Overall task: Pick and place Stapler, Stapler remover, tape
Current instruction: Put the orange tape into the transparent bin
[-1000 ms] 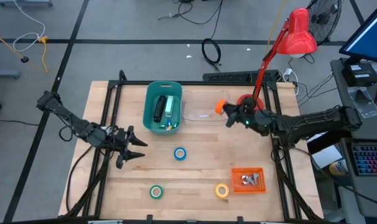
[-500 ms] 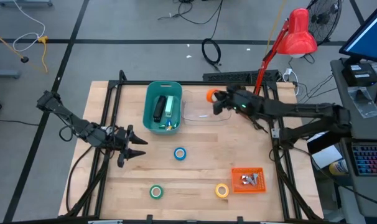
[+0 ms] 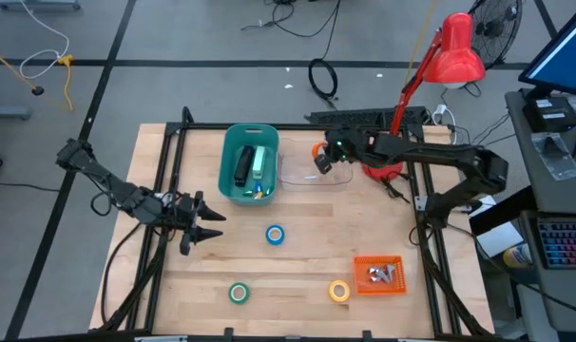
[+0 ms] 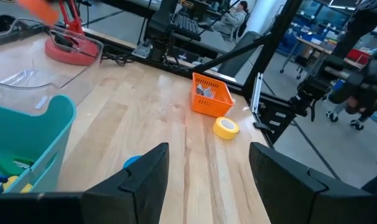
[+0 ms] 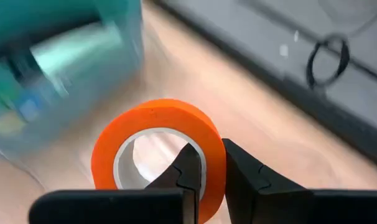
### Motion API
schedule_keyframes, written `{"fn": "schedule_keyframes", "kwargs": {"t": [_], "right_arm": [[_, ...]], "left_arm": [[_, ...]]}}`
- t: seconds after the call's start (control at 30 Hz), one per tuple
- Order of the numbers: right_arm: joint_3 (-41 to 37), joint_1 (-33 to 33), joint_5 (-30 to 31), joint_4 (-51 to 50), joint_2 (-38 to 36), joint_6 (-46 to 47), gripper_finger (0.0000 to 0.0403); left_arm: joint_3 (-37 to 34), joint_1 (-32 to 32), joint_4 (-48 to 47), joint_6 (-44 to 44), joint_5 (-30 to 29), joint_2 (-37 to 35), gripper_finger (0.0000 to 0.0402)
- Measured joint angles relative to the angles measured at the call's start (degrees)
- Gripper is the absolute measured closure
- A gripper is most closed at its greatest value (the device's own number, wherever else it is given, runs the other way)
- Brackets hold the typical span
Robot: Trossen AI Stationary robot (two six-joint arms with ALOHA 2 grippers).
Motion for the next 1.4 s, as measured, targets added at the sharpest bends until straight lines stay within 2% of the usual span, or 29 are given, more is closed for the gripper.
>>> {"fn": "schedule_keyframes", "kwargs": {"t": [0.13,0.57,0.67,0.93,1.4], "right_arm": [[-0.11,-1.21,-1.11,-1.41,3.67,-2.45,0.0372],[0.76,-5.35,-6.28,-10.27,6.81,-7.50,0.0372],[3.65,-5.51,-6.94,-10.65,8.87,-9.33,0.0372],[12.59,-7.23,-7.06,-19.57,16.34,-14.09,0.0372],[12.76,-6.78,-8.60,-26.61,17.04,-15.48,0.0370]], "left_arm": [[0.00,0.00,0.04,-0.20,-0.02,0.00,0.0176],[0.00,1.37,0.13,-1.53,-0.07,0.00,0.0176],[0.00,2.06,0.13,-1.67,-0.07,0.00,0.0176],[0.00,2.91,0.13,-1.70,-0.05,0.00,0.0176],[0.00,2.91,-0.80,-1.72,0.47,-0.02,0.0176]]}}
